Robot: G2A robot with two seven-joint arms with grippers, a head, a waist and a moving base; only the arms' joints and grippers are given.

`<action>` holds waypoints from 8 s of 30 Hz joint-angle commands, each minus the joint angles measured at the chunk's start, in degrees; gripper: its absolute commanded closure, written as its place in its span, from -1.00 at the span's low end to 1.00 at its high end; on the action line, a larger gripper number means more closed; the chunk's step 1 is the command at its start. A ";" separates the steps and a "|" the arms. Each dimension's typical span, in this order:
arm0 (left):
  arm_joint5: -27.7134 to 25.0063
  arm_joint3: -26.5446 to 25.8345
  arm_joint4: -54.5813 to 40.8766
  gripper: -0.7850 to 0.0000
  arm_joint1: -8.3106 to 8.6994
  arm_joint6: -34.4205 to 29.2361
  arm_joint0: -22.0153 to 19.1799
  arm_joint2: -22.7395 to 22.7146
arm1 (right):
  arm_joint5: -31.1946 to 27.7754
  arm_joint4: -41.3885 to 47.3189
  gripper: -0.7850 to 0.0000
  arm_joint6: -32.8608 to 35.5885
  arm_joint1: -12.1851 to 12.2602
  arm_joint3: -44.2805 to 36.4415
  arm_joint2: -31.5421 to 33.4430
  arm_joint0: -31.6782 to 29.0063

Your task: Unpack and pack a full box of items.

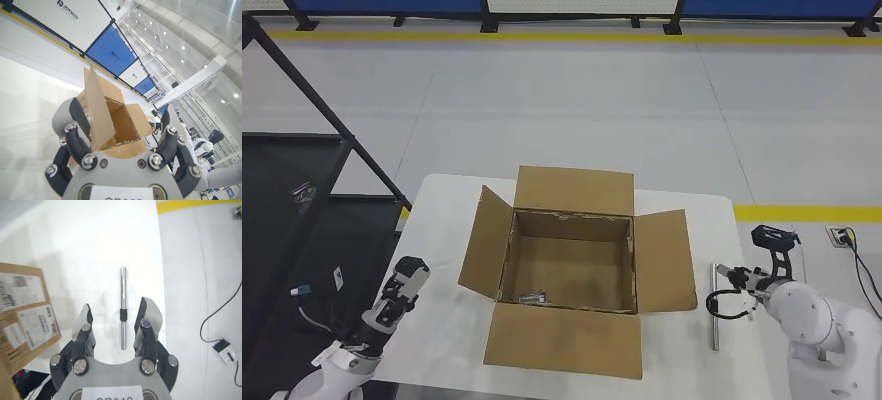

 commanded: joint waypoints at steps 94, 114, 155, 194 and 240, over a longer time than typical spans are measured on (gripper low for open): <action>9.88 -1.63 5.53 -1.00 -0.44 12.73 -1.19 -2.54 | -9.93 38.05 1.00 -5.75 -34.50 94.96 -67.83 59.99; 10.53 -2.47 8.43 -1.00 -0.49 12.01 -1.16 -1.12 | -7.28 36.99 1.00 -16.38 -30.61 103.92 -64.41 63.36; 11.79 -4.33 13.69 -1.00 -1.10 15.53 -0.14 3.28 | 9.68 -12.29 1.00 7.71 -6.58 20.99 -44.30 26.16; 11.45 -7.83 16.73 -1.00 -1.56 16.75 3.69 2.60 | 0.42 9.05 -0.80 -14.18 -23.16 80.43 -58.80 52.88; 10.65 -6.76 18.37 -1.00 -2.05 17.01 3.19 4.82 | -8.02 -10.71 -1.00 4.89 -11.05 23.16 -38.50 21.53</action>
